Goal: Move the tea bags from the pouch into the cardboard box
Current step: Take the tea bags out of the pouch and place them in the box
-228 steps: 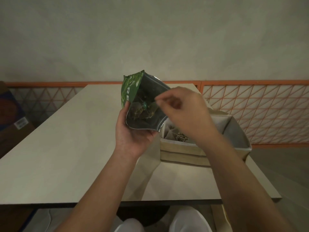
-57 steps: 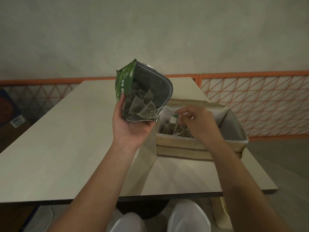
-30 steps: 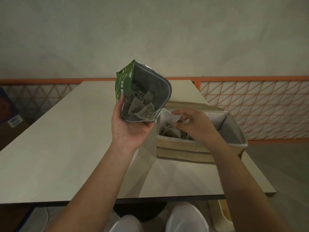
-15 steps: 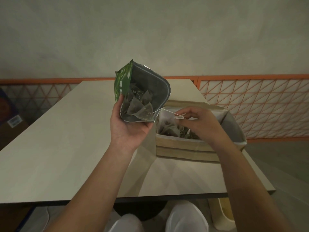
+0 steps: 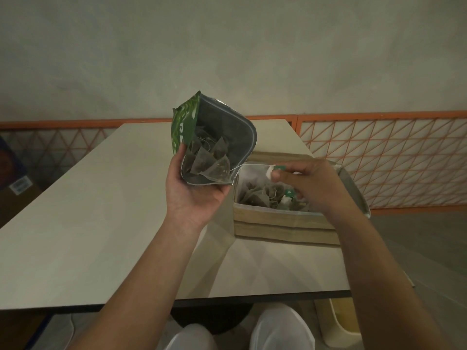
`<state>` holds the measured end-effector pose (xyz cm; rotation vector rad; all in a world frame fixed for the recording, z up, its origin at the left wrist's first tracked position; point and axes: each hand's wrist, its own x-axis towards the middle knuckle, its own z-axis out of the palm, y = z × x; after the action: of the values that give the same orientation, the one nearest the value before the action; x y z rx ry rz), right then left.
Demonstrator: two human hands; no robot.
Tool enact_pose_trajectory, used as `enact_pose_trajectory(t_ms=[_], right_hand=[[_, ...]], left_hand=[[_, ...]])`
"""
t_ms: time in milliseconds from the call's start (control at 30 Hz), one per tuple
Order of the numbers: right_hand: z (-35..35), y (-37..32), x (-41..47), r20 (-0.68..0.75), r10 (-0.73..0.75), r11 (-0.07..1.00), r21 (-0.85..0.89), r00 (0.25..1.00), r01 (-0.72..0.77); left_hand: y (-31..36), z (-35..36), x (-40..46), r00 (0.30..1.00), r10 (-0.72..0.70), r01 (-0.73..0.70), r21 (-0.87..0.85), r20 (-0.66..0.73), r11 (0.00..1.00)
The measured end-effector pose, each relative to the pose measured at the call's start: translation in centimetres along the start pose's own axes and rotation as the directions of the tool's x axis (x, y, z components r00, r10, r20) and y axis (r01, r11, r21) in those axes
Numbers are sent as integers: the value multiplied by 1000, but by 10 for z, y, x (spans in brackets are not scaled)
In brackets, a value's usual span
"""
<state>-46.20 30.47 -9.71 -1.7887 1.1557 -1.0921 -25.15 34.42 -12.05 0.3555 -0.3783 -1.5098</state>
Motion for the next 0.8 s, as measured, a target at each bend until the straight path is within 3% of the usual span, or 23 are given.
enact_pose_trajectory(t_ms=[133, 267, 533, 700, 800], right_hand=[[-1, 2, 3, 58, -57, 973, -222, 997, 68], [1, 4, 6, -41, -45, 932, -362, 998, 27], [2, -33, 18, -168, -111, 993, 10, 979, 115], [-1, -71, 29, -249, -248, 960, 64, 936, 272], [-4, -83, 37, -286, -346, 932, 9, 893, 364]], left_hand=[[1, -1, 1, 1000, -5, 5, -3, -5, 1000], [0, -1, 2, 1000, -8, 8, -3, -12, 1000], [2, 2, 1, 1000, -4, 4, 3, -5, 1000], [3, 3, 2, 1000, -4, 4, 18, -16, 1000], [2, 3, 1, 1000, 1, -1, 8, -12, 1000]])
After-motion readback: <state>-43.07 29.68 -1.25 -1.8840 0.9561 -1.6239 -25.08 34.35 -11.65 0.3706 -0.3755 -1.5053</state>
